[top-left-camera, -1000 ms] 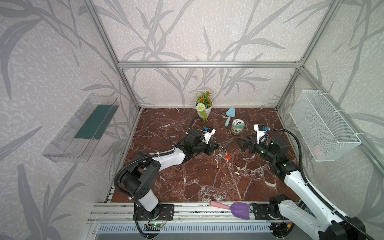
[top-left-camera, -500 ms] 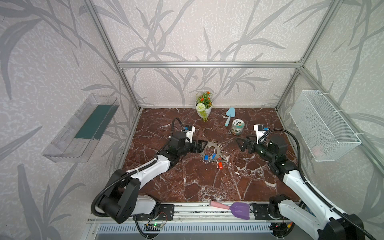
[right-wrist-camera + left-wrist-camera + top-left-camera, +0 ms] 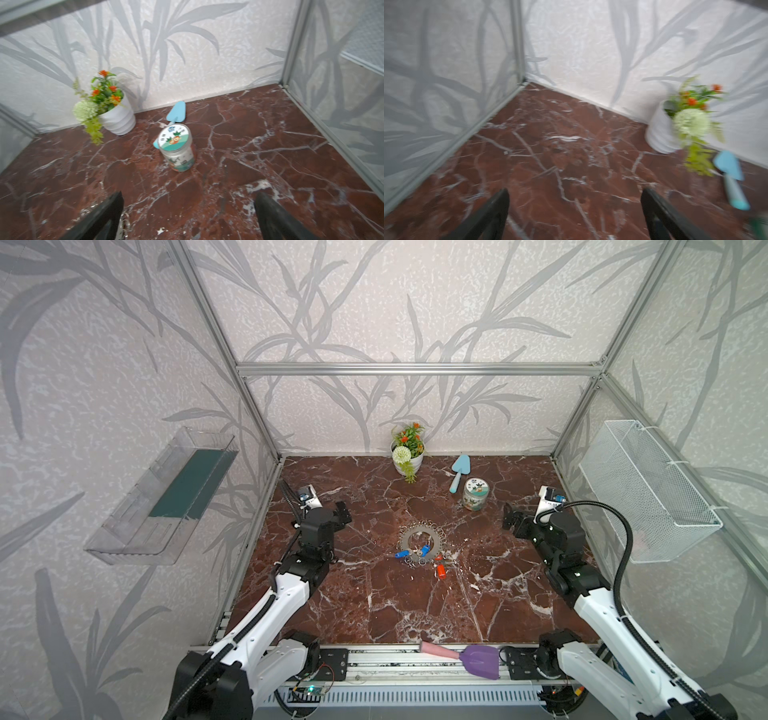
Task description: Put the keys on the keyring
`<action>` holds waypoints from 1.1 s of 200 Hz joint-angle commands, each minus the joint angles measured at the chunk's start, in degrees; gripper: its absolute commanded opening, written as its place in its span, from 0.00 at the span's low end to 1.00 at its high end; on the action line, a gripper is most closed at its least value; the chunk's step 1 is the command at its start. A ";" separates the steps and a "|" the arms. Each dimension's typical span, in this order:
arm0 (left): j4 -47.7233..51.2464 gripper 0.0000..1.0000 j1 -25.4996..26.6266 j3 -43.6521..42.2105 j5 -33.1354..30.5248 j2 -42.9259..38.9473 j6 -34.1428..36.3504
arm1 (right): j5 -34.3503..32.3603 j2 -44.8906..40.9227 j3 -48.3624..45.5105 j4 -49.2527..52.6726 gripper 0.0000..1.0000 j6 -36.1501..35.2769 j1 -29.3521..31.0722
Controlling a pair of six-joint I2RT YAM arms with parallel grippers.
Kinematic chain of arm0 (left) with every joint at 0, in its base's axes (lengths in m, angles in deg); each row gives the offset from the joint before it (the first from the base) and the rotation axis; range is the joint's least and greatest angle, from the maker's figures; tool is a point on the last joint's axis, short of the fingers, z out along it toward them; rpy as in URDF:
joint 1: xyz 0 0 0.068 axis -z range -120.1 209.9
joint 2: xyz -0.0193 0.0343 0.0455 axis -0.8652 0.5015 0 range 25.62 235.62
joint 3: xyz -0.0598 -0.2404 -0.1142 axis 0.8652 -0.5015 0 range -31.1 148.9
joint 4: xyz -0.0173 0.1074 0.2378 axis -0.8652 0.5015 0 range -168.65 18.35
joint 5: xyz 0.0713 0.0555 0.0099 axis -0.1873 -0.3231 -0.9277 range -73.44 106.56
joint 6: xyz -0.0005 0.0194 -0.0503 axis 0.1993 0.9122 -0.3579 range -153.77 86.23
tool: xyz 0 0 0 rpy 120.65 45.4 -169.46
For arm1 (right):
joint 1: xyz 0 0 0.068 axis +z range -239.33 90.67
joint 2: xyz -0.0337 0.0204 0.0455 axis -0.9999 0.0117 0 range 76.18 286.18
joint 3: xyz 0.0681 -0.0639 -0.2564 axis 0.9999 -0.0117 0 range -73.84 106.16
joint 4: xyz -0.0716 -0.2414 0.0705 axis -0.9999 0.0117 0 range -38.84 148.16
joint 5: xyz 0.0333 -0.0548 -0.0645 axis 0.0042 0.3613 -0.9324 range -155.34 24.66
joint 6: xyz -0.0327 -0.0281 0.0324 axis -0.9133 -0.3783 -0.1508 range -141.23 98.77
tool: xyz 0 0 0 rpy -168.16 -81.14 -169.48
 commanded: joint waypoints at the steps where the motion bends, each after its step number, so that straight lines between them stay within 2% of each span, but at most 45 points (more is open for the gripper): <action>1: 0.44 0.99 -4.19 -0.56 -11.03 3.26 1.19 | -11.76 0.50 -6.49 -8.33 0.99 -0.80 -0.11; 10: -0.49 0.99 -5.47 -1.31 -10.56 4.66 0.86 | -13.33 1.10 -9.10 -12.48 0.99 -1.52 -0.06; 36: -12.48 0.99 -7.43 -5.90 -8.23 8.74 6.93 | -18.99 5.00 -13.82 -22.25 0.99 -2.90 -0.06; 52: -18.59 0.99 -8.98 -7.25 -5.42 12.05 8.15 | -21.03 9.10 -16.01 -29.42 0.99 -4.32 -0.24; 72: -17.48 0.99 -9.42 -4.90 -1.89 17.01 12.40 | -23.75 16.72 -16.69 -38.49 0.99 -7.51 -0.20; 90: -23.94 0.99 -9.46 -6.74 0.55 20.11 15.18 | -24.36 22.76 -16.50 -44.53 0.99 -12.65 -0.19; 104: -38.44 0.99 -9.80 -10.99 1.69 23.27 17.47 | -25.73 28.05 -17.58 -52.36 0.99 -13.62 -0.31; 117: -46.27 0.99 -10.30 -13.40 1.81 26.69 17.56 | -25.00 34.25 -18.75 -61.46 0.99 -15.19 -0.55; 130: -43.83 0.99 -10.23 -13.15 6.16 27.64 18.37 | -23.42 39.27 -20.15 -71.05 0.99 -17.42 -0.47; 149: -51.40 0.99 -10.60 -13.70 5.42 31.41 19.28 | -19.15 36.81 -18.31 -63.67 0.99 -17.58 -0.37; 166: -47.08 0.99 -10.64 -13.15 5.64 29.69 17.91 | -15.51 37.91 -15.02 -59.20 0.99 -19.54 -0.45; 185: -48.00 0.99 -10.72 -12.43 5.77 30.84 18.50 | -6.26 39.92 -10.21 -49.98 0.99 -21.78 -0.45; 201: -46.49 0.99 -11.03 -12.16 6.16 30.53 17.97 | -4.13 44.13 -11.93 -59.01 0.99 -22.04 -1.66; 220: -46.65 0.99 -11.17 -12.16 6.36 30.61 17.92 | -3.60 42.76 -9.90 -52.93 0.99 -20.21 -2.72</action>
